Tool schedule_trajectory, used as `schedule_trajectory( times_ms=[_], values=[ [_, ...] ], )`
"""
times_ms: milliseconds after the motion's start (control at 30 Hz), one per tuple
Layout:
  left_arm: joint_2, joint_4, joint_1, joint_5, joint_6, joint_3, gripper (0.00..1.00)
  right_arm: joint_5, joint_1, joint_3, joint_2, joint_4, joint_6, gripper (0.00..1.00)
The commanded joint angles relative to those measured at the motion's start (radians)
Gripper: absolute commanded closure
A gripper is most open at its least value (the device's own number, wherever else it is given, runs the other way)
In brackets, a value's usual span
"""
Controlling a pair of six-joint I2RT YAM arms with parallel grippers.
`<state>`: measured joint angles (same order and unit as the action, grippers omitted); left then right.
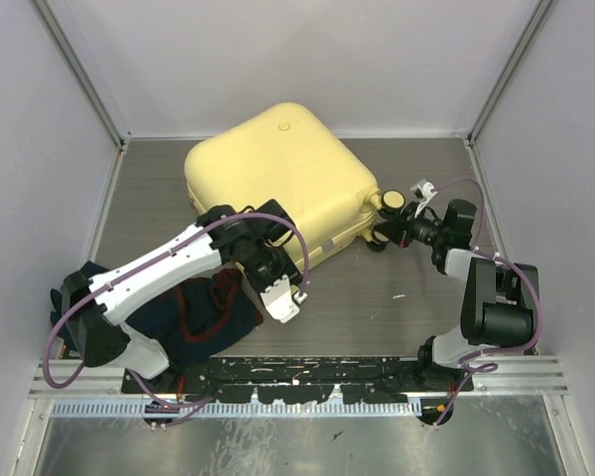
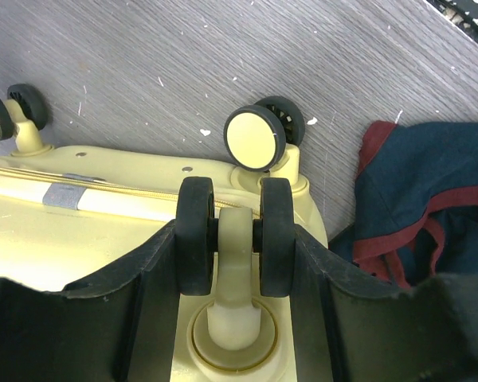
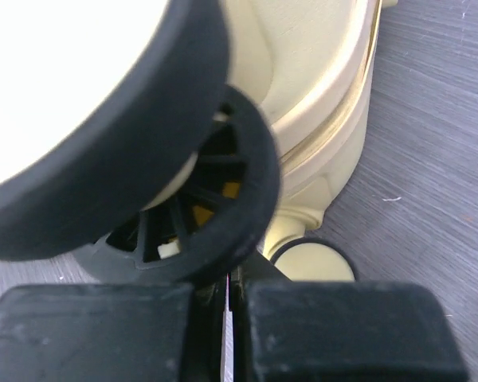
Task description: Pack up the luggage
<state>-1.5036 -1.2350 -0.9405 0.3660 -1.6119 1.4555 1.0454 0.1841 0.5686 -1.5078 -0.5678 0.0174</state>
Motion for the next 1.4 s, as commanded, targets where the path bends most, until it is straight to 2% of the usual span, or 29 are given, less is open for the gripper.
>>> schedule_trajectory(
  times_ms=[0, 133, 300, 433, 533, 567, 733, 800, 833, 933, 1067, 1233, 1367],
  values=[
    [0.082, -0.434, -0.005, -0.036, -0.005, -0.102, 1.00, -0.085, 0.115, 0.149, 0.009, -0.073, 0.151, 0.99],
    [0.098, -0.436, -0.005, -0.052, -0.009, -0.114, 1.00, -0.053, 0.144, 0.194, -0.012, -0.007, 0.232, 0.99],
    [0.106, -0.431, -0.005, -0.058, 0.001, -0.115, 1.00, -0.064, 0.181, 0.229, -0.054, -0.004, 0.286, 0.99],
    [0.121, -0.393, -0.003, -0.105, -0.025, -0.151, 1.00, -0.065, 0.142, 0.256, -0.127, -0.143, 0.155, 0.99],
    [0.112, -0.316, 0.013, -0.141, 0.013, -0.137, 0.99, -0.041, 0.102, 0.258, -0.127, -0.119, 0.141, 0.99],
    [0.106, -0.293, 0.024, -0.137, 0.040, -0.115, 0.94, -0.030, 0.093, 0.246, -0.121, -0.112, 0.145, 0.99],
    [0.125, -0.223, 0.059, -0.093, 0.210, -0.054, 0.48, 0.021, 0.061, 0.205, -0.084, -0.021, 0.219, 0.99],
    [0.165, -0.173, 0.083, -0.041, 0.291, -0.050, 0.35, 0.040, 0.051, 0.199, -0.067, 0.032, 0.267, 0.99],
    [0.190, -0.138, 0.102, -0.004, 0.341, -0.050, 0.22, 0.047, 0.044, 0.199, -0.060, 0.064, 0.292, 1.00],
    [0.264, -0.051, 0.189, 0.075, 0.510, -0.049, 0.01, 0.061, 0.024, 0.196, -0.045, 0.139, 0.359, 0.99],
    [0.311, 0.015, 0.335, 0.133, 0.769, -0.051, 0.02, 0.062, -0.002, 0.184, -0.034, 0.169, 0.399, 0.99],
    [0.282, 0.125, 0.671, 0.295, 1.127, -0.032, 0.01, 0.061, -0.032, 0.182, -0.028, 0.234, 0.462, 0.99],
    [0.185, 0.202, 0.916, 0.387, 1.415, -0.036, 0.01, 0.054, -0.053, 0.167, -0.024, 0.238, 0.469, 0.99]
  ],
)
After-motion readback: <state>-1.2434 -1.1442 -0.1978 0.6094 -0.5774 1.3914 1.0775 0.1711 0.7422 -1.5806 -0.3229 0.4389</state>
